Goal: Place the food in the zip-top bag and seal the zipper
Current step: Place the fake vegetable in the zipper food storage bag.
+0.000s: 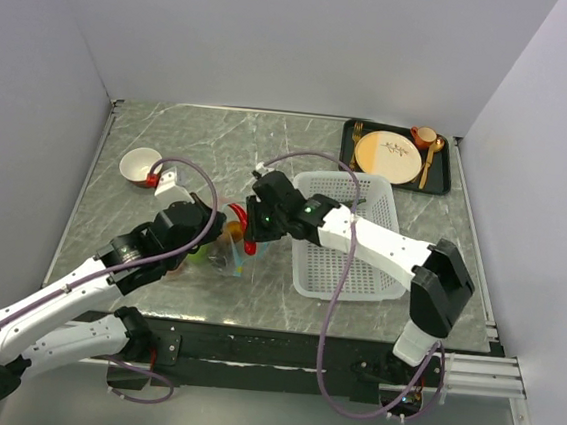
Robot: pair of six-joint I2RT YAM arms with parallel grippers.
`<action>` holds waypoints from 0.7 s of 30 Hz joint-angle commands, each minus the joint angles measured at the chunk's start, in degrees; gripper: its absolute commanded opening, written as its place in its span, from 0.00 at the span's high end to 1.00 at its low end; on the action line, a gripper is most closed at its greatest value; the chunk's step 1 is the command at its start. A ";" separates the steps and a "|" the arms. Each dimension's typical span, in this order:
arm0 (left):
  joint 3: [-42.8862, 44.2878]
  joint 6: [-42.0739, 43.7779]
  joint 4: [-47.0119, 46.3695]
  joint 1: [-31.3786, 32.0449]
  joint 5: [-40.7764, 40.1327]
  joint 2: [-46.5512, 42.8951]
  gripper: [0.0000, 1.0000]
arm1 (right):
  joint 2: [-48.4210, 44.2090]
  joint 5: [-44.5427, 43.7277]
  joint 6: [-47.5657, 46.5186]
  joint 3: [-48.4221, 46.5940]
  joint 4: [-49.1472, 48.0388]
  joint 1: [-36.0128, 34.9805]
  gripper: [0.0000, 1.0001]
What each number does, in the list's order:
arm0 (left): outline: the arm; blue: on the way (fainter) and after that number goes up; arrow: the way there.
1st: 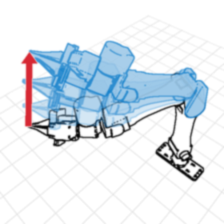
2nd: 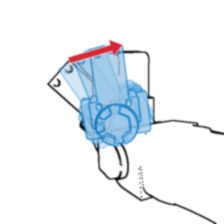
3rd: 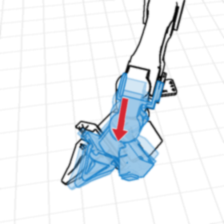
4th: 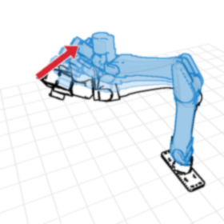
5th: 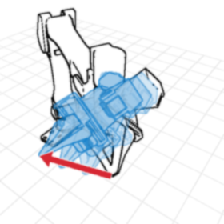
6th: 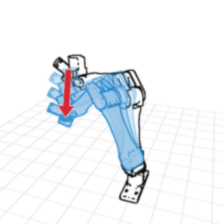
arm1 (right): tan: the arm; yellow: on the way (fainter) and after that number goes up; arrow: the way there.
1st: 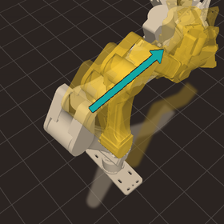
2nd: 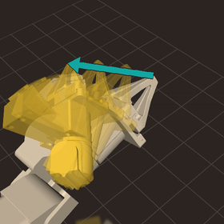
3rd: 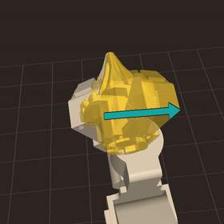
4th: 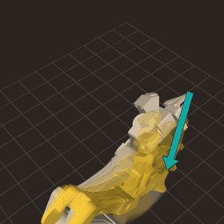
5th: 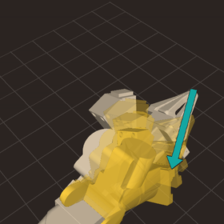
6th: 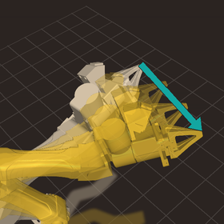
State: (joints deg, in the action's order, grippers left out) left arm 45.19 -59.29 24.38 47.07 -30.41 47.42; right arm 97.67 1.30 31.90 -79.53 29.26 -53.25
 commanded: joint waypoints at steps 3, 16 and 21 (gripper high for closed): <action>0.07 -0.48 -3.11 -0.14 0.36 0.57 0.97 | -9.16 -0.26 3.96 6.04 -12.81 -1.06 0.70; 0.86 0.05 -2.41 -0.14 0.09 0.66 0.96 | -3.46 -1.03 3.87 2.19 -9.14 -3.34 0.68; 0.69 0.14 -2.84 -0.14 0.18 -0.22 0.96 | -3.36 -6.21 5.10 3.15 -11.85 -5.01 0.68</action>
State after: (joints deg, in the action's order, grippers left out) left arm 45.19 -59.42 23.40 47.07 -30.24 48.31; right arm 94.78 0.14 35.73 -74.52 20.16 -56.95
